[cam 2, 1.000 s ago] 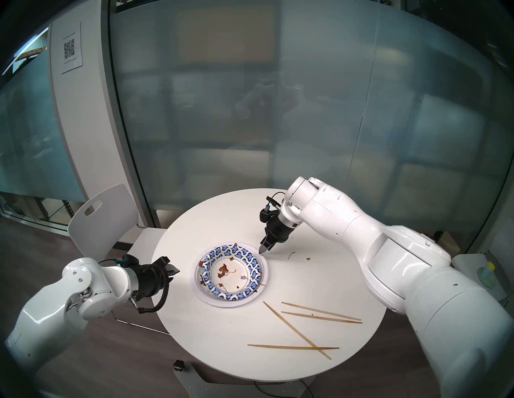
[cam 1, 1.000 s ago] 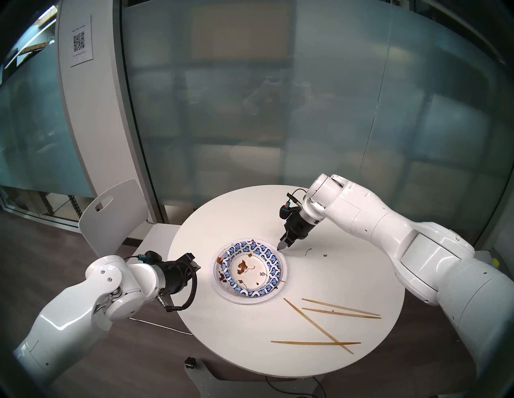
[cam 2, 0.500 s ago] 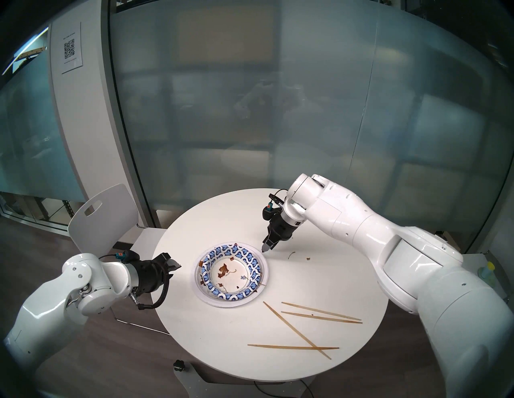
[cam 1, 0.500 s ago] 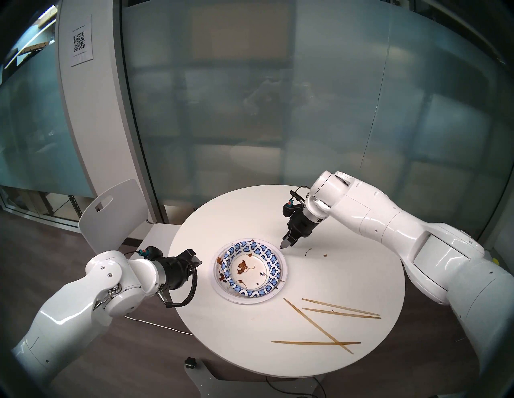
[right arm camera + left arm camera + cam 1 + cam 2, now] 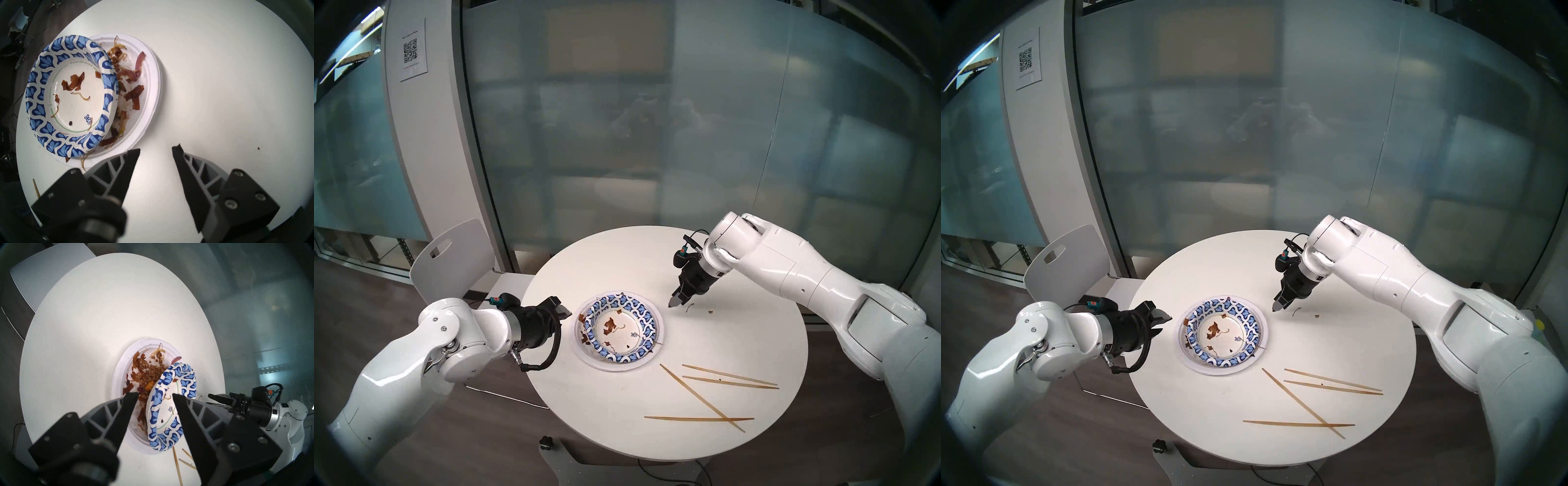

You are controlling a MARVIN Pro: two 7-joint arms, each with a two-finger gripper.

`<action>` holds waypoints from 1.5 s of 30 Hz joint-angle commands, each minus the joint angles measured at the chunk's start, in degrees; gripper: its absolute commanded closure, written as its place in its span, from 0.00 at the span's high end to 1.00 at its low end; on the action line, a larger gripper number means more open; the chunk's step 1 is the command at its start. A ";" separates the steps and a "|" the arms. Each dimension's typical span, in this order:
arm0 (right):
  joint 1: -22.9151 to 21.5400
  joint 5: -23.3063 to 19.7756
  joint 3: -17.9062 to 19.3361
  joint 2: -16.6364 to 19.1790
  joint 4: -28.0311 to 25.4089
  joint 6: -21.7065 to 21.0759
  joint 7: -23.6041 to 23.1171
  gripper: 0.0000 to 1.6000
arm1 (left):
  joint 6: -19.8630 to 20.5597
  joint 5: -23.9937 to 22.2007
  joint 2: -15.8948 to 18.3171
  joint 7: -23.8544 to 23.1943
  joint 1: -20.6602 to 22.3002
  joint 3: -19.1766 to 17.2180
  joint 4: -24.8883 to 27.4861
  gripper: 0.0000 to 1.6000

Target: Stack the plates into one stack

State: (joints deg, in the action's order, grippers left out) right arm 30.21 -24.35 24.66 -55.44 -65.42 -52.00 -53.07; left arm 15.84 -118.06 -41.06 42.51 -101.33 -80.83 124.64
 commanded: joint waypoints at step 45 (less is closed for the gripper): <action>12.92 -16.01 5.42 31.69 -42.36 -3.00 7.31 0.73 | 4.10 23.01 6.44 -22.97 -18.30 -11.20 5.43 0.73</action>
State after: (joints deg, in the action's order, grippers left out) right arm 42.13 -38.80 29.71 -29.31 -102.79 -55.11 -46.68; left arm 21.88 -99.32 -34.42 24.79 -117.11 -90.83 129.03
